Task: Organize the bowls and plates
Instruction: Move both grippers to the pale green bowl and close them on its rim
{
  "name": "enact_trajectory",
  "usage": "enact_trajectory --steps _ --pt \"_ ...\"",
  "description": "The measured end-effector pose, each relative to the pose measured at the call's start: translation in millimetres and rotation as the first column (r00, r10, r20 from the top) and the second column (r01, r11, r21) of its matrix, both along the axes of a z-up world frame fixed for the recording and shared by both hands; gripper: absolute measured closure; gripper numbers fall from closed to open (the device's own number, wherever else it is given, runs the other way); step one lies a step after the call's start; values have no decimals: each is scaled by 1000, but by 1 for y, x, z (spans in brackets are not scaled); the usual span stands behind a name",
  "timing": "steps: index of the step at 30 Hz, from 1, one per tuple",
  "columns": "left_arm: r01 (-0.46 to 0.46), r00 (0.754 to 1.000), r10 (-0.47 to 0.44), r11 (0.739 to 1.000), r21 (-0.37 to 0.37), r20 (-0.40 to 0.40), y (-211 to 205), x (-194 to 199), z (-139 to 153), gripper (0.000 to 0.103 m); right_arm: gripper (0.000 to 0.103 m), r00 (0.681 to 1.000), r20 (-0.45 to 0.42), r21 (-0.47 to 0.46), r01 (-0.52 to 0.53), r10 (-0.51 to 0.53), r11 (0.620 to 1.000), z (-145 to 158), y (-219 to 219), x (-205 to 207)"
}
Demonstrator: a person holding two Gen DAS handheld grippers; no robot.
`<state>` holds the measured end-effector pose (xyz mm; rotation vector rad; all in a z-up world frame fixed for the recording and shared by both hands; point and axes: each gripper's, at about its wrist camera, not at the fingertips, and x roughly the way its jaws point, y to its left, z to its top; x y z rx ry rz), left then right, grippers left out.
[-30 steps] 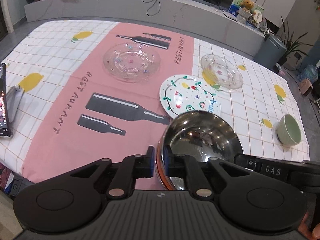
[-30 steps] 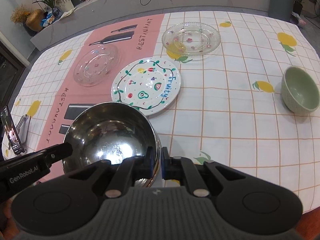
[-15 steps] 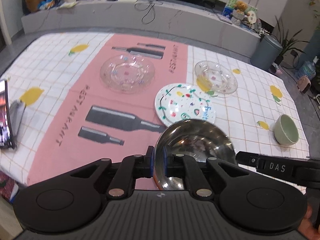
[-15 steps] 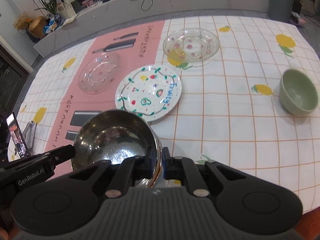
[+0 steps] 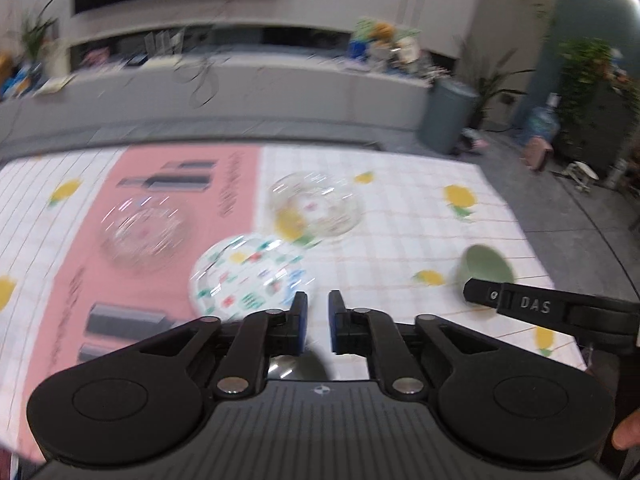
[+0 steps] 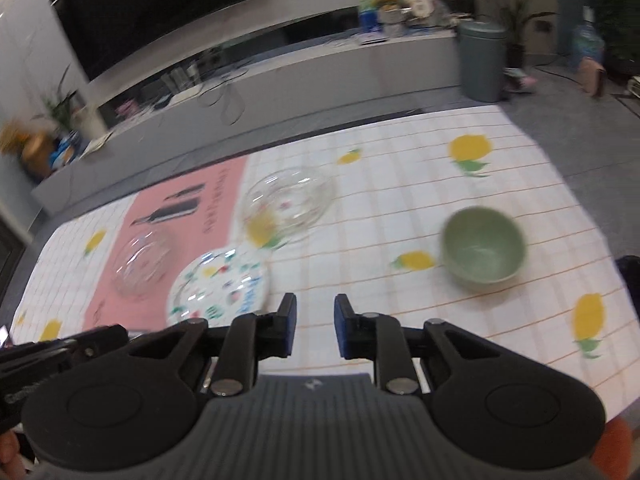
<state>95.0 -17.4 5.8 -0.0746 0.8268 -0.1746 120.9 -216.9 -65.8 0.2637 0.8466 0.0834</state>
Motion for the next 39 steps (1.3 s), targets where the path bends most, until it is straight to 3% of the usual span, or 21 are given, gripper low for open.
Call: enact_trajectory --steps 3,6,10,14,19,26,30,39 --pt "61 997 -60 998 -2 47 -29 9 5 85 77 998 1 13 64 -64 998 0 -32 2" --pt "109 993 -107 993 -44 40 -55 23 5 84 66 991 -11 15 136 -136 991 -2 -63 5" --pt "155 988 -152 981 -119 28 -81 40 0 69 64 979 -45 -14 198 -199 980 -9 -94 9" --pt "183 983 -184 972 -149 4 -102 60 -13 59 59 968 -76 -4 242 -241 970 -20 -120 14" --pt "177 978 -195 964 -197 -75 -127 87 -38 58 59 949 -138 45 292 -284 955 -41 -149 29" --pt "152 964 -187 971 -183 -191 -155 125 -77 58 59 926 -219 87 332 -307 939 -68 -171 62" --pt "136 954 -174 977 -163 -244 -165 139 -99 59 66 911 -277 122 349 -305 929 -86 -179 80" --pt "119 938 -157 983 -137 -310 -180 155 -129 68 78 899 -318 147 361 -302 921 -106 -181 99"
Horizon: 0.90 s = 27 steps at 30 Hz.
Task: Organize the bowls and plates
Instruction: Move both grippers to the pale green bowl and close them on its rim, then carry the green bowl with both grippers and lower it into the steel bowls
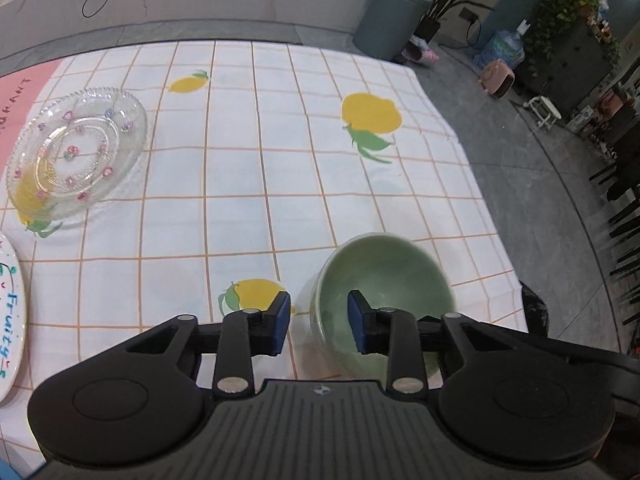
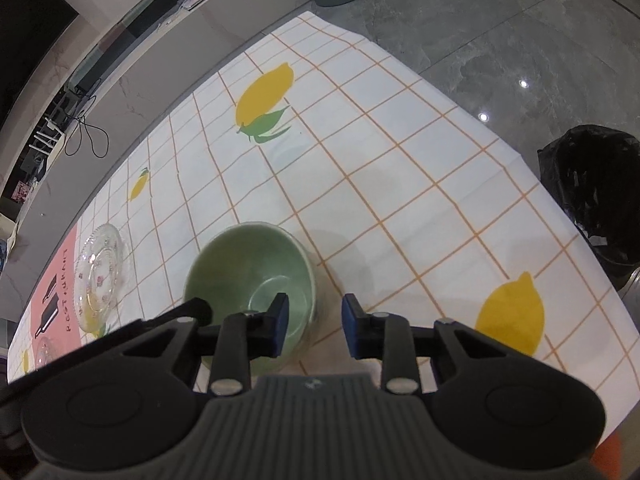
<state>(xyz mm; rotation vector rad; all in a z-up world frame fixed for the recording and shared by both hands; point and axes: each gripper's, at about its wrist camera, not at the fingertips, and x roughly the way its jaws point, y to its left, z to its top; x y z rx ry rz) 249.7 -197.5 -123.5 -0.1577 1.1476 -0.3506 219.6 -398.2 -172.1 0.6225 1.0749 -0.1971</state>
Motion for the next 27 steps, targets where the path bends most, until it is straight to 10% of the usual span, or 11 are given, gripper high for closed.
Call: enact_trajectory --steps 10,27 --pt "5 1000 -4 1000 31 -22 -6 5 -11 95 93 999 -32 -11 -13 13 1000 -12 6 12" --pt "-17 1000 17 997 71 -5 2 -18 10 96 97 999 -19 -57 -39 38 998 0 20 -2"
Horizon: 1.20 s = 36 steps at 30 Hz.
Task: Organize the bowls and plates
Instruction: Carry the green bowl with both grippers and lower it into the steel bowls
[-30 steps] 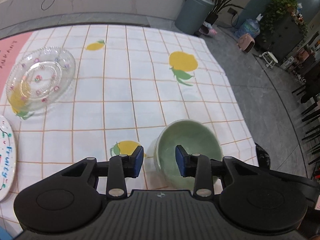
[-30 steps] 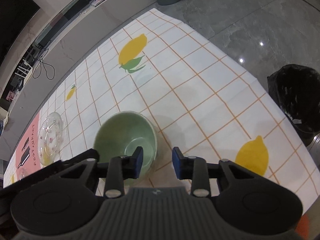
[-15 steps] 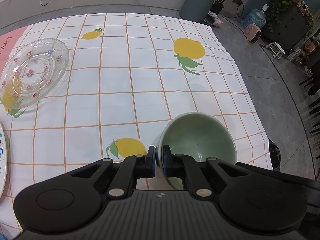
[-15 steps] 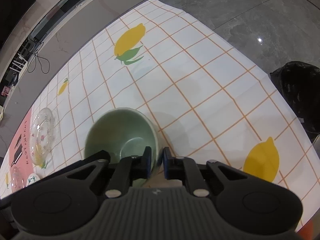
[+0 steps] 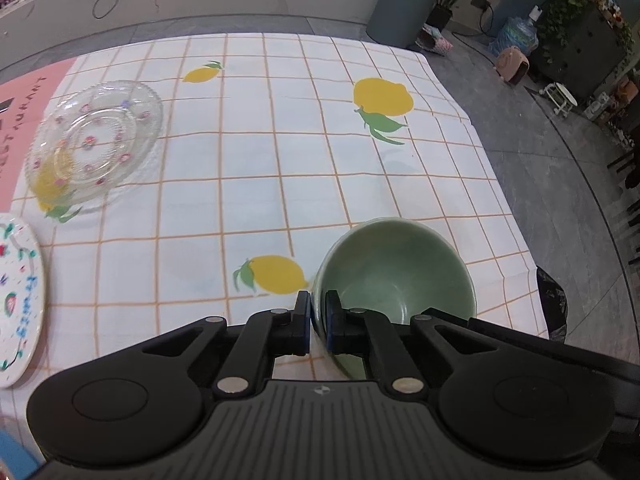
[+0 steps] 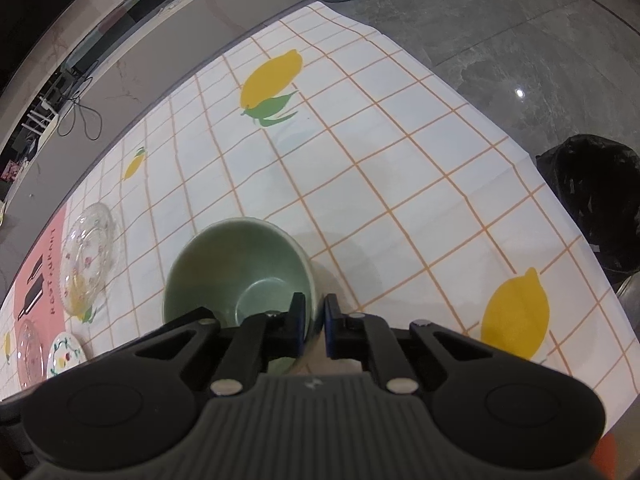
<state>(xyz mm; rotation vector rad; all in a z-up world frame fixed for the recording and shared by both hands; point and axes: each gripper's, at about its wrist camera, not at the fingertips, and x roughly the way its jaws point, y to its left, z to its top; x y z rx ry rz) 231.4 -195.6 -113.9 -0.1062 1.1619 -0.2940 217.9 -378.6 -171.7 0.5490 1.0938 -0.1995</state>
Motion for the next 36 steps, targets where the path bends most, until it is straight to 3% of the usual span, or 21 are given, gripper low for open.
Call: enact_trajectory --steps 13,23,30,36 --pt "-131 989 131 991 1 70 62 -53 66 96 97 991 95 12 -99 97 995 52 52 -42" --pt "-288 948 288 957 -19 132 147 -96 112 96 97 954 162 31 -259 251 965 94 129 -71" --pt "-379 916 382 924 -46 119 207 -125 124 95 97 908 187 28 -386 374 922 114 189 -87" --pt "-416 905 418 909 -33 86 235 -144 114 94 97 881 153 43 -458 447 888 109 224 -94"
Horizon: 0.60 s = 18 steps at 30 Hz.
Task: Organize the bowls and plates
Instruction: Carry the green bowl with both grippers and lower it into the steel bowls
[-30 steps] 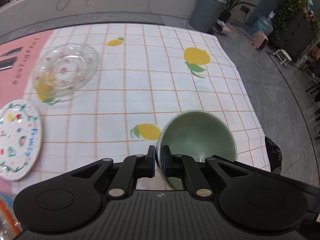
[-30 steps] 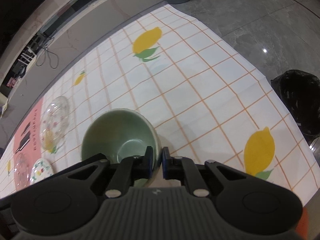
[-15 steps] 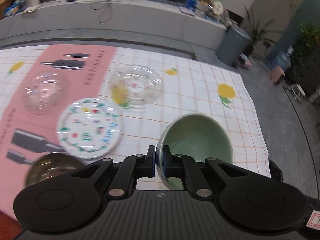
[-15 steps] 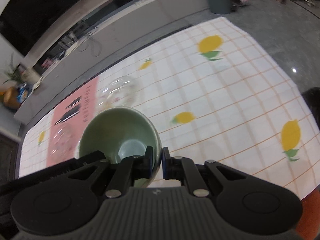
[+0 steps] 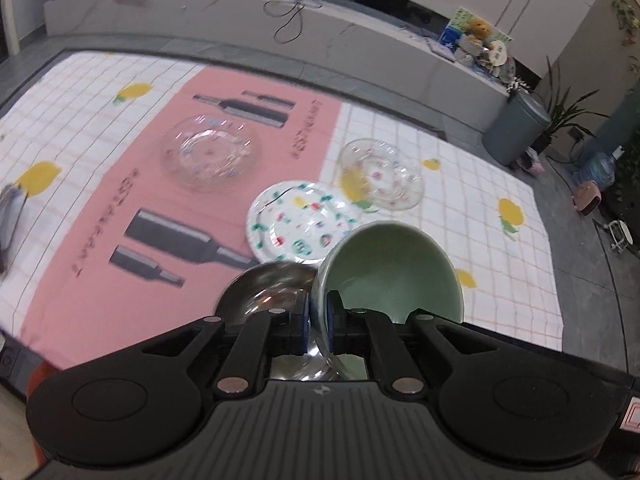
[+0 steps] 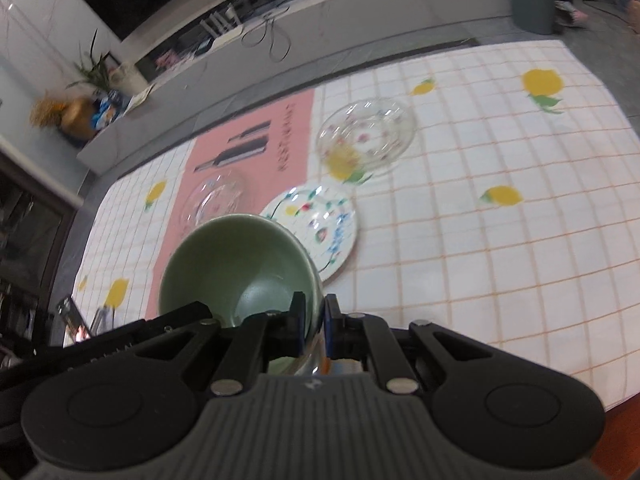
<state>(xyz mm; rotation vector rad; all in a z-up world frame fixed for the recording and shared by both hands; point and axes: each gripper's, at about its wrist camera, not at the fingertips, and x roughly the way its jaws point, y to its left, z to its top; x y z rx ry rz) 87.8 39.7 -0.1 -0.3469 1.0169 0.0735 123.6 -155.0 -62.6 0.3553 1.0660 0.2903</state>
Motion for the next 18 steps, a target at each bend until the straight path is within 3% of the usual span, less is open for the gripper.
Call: enact_trajectory --steps 10,18 --pt "-35 996 32 999 -37 -83 31 -11 -27 93 97 991 -110 -3 -74 73 997 -32 28 -2" --pt "-32 992 28 999 -29 -124 38 -5 -47 93 97 985 -135 -54 -114 106 992 -49 45 7"
